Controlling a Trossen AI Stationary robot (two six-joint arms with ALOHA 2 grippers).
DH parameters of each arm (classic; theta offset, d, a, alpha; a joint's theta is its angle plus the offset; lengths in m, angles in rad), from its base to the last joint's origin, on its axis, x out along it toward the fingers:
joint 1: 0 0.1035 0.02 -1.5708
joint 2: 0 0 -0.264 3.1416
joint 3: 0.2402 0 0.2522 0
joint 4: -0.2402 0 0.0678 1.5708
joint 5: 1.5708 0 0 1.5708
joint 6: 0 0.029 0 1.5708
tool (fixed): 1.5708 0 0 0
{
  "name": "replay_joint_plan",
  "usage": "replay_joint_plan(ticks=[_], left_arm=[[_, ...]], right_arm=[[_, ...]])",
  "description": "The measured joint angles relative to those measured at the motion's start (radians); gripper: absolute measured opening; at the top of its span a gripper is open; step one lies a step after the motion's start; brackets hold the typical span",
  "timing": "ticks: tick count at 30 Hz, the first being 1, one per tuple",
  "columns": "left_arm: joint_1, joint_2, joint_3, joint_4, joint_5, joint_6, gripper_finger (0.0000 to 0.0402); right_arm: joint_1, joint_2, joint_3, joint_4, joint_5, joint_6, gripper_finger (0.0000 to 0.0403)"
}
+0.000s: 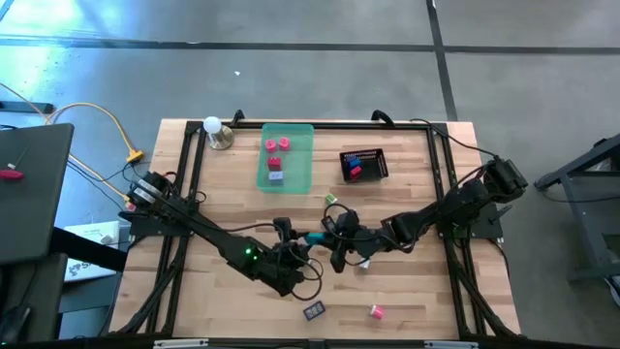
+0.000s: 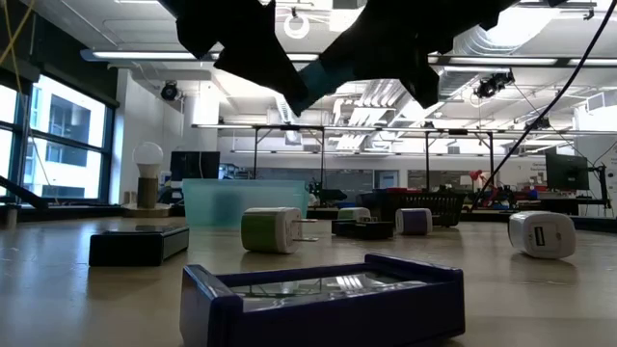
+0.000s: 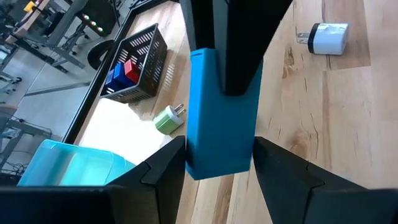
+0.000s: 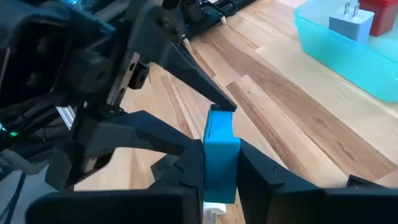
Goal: Pick & Place Office items
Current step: Put the light blue digital clock into the black bin
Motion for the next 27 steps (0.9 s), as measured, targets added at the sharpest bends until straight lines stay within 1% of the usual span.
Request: replay_joint_plan(ticks=[6, 12, 17, 20, 25, 27], left_arm=[[-0.022, -0.002, 0.000, 0.002, -0.004, 0.000, 0.0177], [-0.052, -0.002, 0.000, -0.002, 0.003, -0.002, 0.0178], [-0.108, -0.002, 0.000, -0.015, 0.003, -0.007, 0.0179], [-0.152, -0.002, 0.000, -0.037, 0.003, -0.043, 0.0179], [-0.226, -0.009, 0.000, -0.077, 0.014, -0.118, 0.0179], [-0.248, -0.012, 0.000, -0.074, 0.041, -0.135, 0.0179]], right_arm=[[0.000, 0.000, 0.000, -0.007, -0.003, -0.003, 0.0049], [0.003, 0.000, 0.000, -0.034, 0.001, 0.003, 0.0058], [0.017, 0.000, 0.000, -0.047, -0.004, 0.002, 0.0054], [0.025, -0.004, 0.000, -0.055, -0.008, 0.002, 0.0055], [0.019, -0.051, 0.000, -0.139, -0.016, 0.035, 0.0054], [0.002, -0.086, 0.000, -0.198, -0.036, 0.073, 0.0054]])
